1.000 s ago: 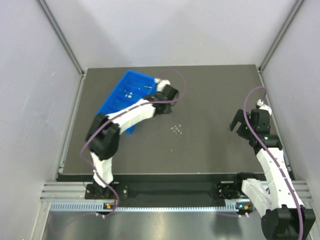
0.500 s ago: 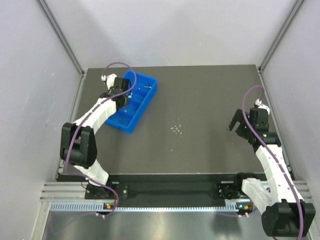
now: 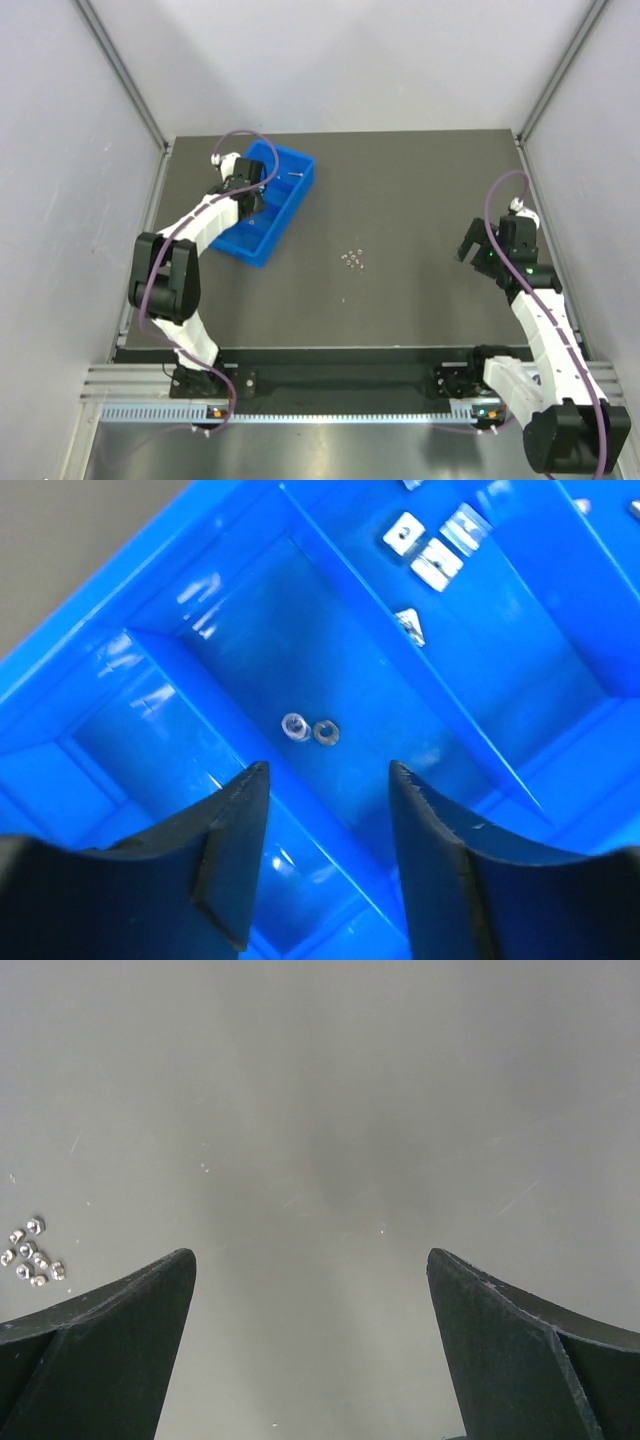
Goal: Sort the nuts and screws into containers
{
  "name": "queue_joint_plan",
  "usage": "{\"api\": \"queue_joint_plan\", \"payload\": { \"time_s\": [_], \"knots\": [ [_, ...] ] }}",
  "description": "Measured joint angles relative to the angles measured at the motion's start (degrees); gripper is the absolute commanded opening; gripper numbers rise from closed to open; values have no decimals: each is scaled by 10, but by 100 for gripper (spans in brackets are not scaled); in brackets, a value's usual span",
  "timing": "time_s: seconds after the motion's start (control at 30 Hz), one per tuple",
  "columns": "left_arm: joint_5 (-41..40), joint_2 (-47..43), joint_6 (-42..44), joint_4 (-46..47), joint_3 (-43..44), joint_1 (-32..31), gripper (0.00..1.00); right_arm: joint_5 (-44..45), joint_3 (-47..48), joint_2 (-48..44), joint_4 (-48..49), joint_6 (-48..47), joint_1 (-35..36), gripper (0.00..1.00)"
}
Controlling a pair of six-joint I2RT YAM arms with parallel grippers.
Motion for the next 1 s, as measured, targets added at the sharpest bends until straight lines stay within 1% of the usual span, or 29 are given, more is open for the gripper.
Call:
{"api": "queue_joint_plan", "payload": {
  "time_s": [0.13, 0.2, 0.3, 0.4, 0.47, 0.5, 0.6, 0.83, 1.0],
  "knots": [
    [16, -21, 2, -16, 0, -15, 58, 0, 0, 0, 0, 0, 0, 100],
    [10, -45, 3, -26, 0, -49, 59, 1, 0, 0, 0, 0, 0, 100],
    [-3, -72, 1, -35, 11, -149, 59, 2, 0, 0, 0, 0, 0, 100],
    [6, -72, -8, -33, 34, -259, 58, 3, 0, 0, 0, 0, 0, 100],
    [16, -57, -10, -33, 47, -310, 56, 2, 0, 0, 0, 0, 0, 100],
    [20, -44, -10, -34, 58, -325, 56, 2, 0, 0, 0, 0, 0, 100],
    [47, 10, -2, -26, 84, -345, 56, 3, 0, -1, 0, 0, 0, 100],
    [94, 148, 49, -31, 142, -342, 55, 6, 0, -18, -2, -1, 0, 100],
    [114, 184, 73, -35, 178, -342, 54, 7, 0, -19, -5, -1, 0, 100]
  ]
}}
